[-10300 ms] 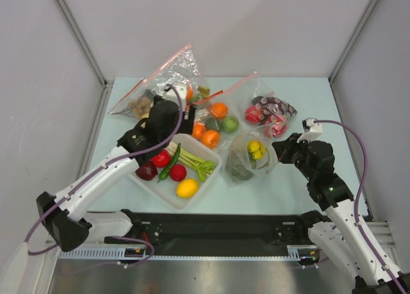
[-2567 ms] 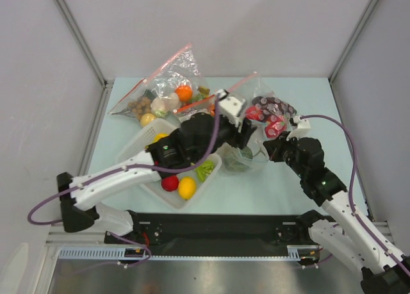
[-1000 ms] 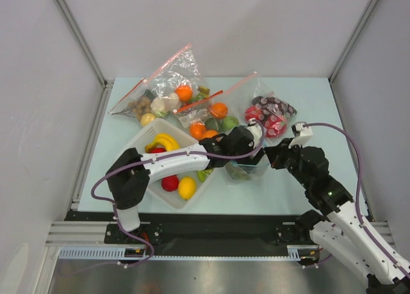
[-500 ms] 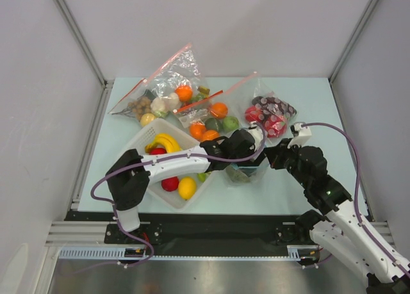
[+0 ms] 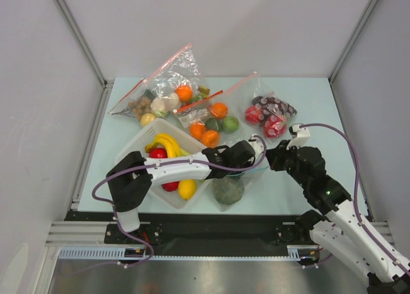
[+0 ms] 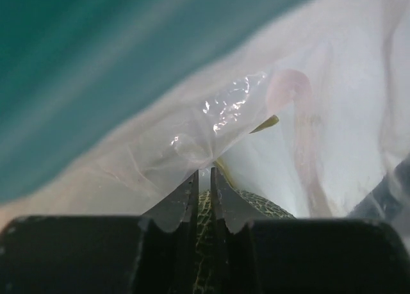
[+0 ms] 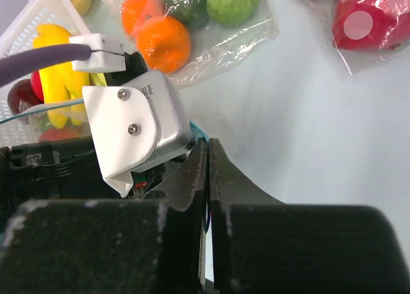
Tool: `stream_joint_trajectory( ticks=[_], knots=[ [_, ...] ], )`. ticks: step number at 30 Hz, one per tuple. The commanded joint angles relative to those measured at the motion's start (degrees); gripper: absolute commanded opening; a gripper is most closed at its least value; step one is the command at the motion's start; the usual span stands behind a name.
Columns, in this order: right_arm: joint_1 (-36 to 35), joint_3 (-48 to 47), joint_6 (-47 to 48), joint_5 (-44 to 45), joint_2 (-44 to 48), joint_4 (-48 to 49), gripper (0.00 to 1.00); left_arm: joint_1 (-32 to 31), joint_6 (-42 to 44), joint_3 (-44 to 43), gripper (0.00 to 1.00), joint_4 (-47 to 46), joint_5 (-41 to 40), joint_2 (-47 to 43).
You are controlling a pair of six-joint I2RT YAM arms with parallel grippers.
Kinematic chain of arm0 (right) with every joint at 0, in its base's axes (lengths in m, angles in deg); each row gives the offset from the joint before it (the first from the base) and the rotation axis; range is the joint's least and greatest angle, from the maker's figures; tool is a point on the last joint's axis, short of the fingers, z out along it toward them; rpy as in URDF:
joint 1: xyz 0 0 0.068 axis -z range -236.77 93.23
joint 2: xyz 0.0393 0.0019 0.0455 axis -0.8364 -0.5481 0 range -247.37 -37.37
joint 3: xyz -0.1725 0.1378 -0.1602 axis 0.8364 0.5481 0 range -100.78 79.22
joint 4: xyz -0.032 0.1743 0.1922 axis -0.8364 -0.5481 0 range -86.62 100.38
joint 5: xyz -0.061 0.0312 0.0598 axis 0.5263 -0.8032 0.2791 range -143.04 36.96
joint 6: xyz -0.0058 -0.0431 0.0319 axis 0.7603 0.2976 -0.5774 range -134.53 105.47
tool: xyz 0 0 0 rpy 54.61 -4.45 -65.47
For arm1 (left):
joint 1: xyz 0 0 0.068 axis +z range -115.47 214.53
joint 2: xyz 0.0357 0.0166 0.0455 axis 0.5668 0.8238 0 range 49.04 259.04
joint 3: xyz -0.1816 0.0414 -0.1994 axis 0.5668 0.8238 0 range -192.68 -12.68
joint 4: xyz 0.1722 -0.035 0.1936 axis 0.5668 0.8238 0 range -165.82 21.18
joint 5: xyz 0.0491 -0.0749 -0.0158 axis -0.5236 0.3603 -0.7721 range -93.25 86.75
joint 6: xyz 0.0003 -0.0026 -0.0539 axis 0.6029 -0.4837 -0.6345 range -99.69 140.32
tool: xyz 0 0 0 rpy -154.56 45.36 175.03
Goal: Open the zip-top bag and remove the fake food
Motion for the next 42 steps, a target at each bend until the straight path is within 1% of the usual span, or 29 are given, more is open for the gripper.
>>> stream_joint_trajectory(
  ticks=[1, 3, 5, 6, 7, 8, 9, 10, 13, 19, 26, 28, 31, 36, 42],
  knots=[
    [-0.1, -1.9, 0.8, 2.6, 0.5, 2.1, 0.0, -0.5, 1.5, -1.5, 0.18, 6.0, 0.6, -2.1],
    [-0.1, -2.0, 1.1, 3.2, 0.6, 2.0, 0.0, -0.5, 1.7, -2.0, 0.2, 6.0, -0.1, -2.5],
    [-0.1, -2.2, 1.2, 3.2, 0.5, 1.8, 0.0, -0.5, 2.3, -2.1, 0.26, 5.4, -0.9, -3.1],
    [-0.1, -2.4, 1.4, 3.3, 0.6, 1.9, 0.0, -0.5, 2.8, -2.2, 0.35, 4.9, -0.9, -3.2],
    [-0.1, -2.5, 1.5, 3.3, 0.5, 2.1, 0.0, -0.4, 3.0, -2.4, 0.42, 4.6, 0.1, -3.1],
    [0.0, -2.6, 1.7, 3.3, 0.3, 2.1, 0.0, -0.5, 3.5, -2.4, 0.51, 4.2, 1.2, -3.1],
    [-0.2, -2.9, 2.0, 3.7, 0.3, 2.2, 0.0, -0.5, 3.8, -2.1, 0.64, 3.4, 2.4, -3.1],
    [-0.1, -3.3, 2.2, 3.8, 0.2, 2.1, 0.0, -0.5, 4.3, -1.7, 0.68, 1.9, 3.6, -3.2],
    [-0.1, -3.8, 2.7, 5.7, -0.7, 1.4, 0.0, -0.5, 5.8, -0.1, 0.75, -1.4, 8.0, -2.9],
    [-0.1, -3.1, 2.6, 5.9, -0.5, 1.6, 0.0, -0.5, 7.6, 1.8, 0.79, -5.9, 12.1, -0.9],
    [-0.1, -1.1, 2.4, 4.8, -0.8, 3.1, 0.0, -0.5, 10.2, 1.9, 0.79, -12.0, 10.0, 1.5],
    [-0.1, -0.4, 2.2, 4.0, -0.8, 3.8, 0.0, -0.5, 12.5, 1.7, 0.79, -13.4, 9.3, 2.8],
    [0.0, 0.1, 2.0, 3.1, -0.7, 4.6, 0.0, -0.4, 14.0, 0.5, 0.78, -13.1, 7.3, 5.2],
    [0.0, 0.5, 2.0, 2.3, -0.7, 5.7, 0.0, -0.3, 14.8, -0.3, 0.76, -13.8, 6.8, 8.0],
    [0.1, 1.1, 2.0, 1.8, -0.8, 5.9, 0.0, -0.4, 15.2, -1.3, 0.69, -12.3, 7.3, 10.0]
  ],
)
